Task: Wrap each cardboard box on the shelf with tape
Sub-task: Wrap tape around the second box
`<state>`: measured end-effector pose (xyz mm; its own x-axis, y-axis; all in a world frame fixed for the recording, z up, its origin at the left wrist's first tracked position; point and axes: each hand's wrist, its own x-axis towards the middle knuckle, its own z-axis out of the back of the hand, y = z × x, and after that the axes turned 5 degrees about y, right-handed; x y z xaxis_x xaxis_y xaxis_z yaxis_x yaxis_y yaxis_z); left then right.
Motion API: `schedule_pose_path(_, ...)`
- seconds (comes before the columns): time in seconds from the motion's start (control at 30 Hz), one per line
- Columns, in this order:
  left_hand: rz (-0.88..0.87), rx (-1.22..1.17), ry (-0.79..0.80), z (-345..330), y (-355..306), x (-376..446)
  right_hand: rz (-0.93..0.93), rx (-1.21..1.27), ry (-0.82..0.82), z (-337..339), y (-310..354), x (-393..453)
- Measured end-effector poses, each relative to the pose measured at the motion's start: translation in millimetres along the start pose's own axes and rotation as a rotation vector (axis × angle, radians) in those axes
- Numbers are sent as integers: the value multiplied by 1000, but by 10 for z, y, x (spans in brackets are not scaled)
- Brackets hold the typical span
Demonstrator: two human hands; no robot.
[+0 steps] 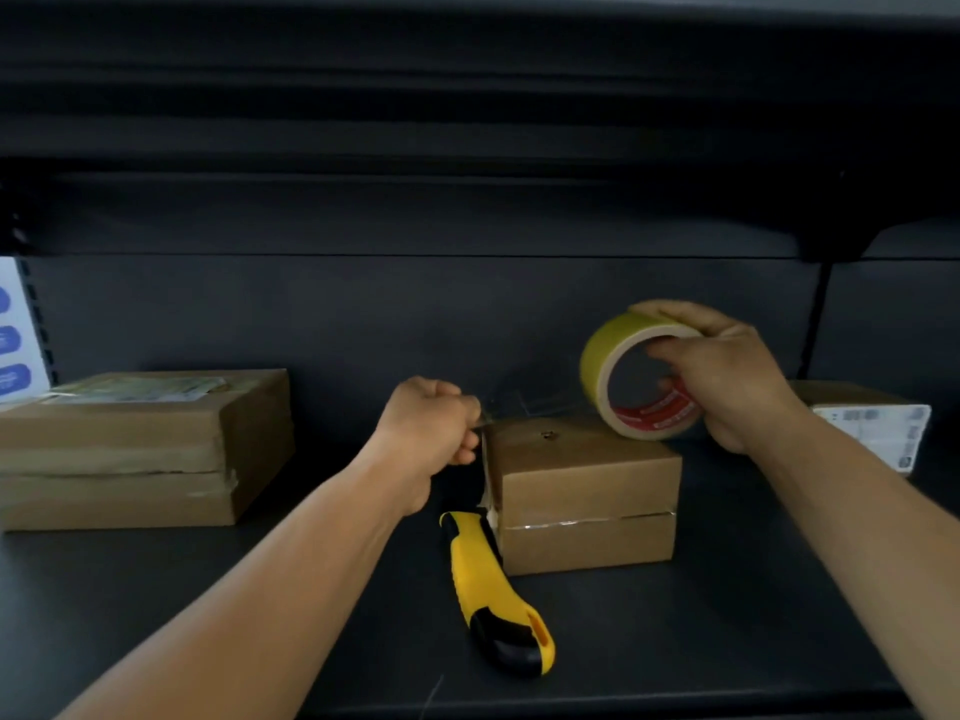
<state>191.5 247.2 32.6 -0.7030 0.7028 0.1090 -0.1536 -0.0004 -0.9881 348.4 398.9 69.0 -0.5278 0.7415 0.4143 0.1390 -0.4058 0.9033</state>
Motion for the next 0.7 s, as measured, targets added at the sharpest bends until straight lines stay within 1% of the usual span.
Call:
schedule_pose_path(0.37,7,-19,1,-20,45,-17,40,-171,76,35,104,26)
schedule_pose_path(0.6,5,20,-1,-41,31,-55,44,-259,115,28,165,18)
schedule_pose_path(0.7,-23,57,-4,-72,10,-73,50,-287,120,37,209,24)
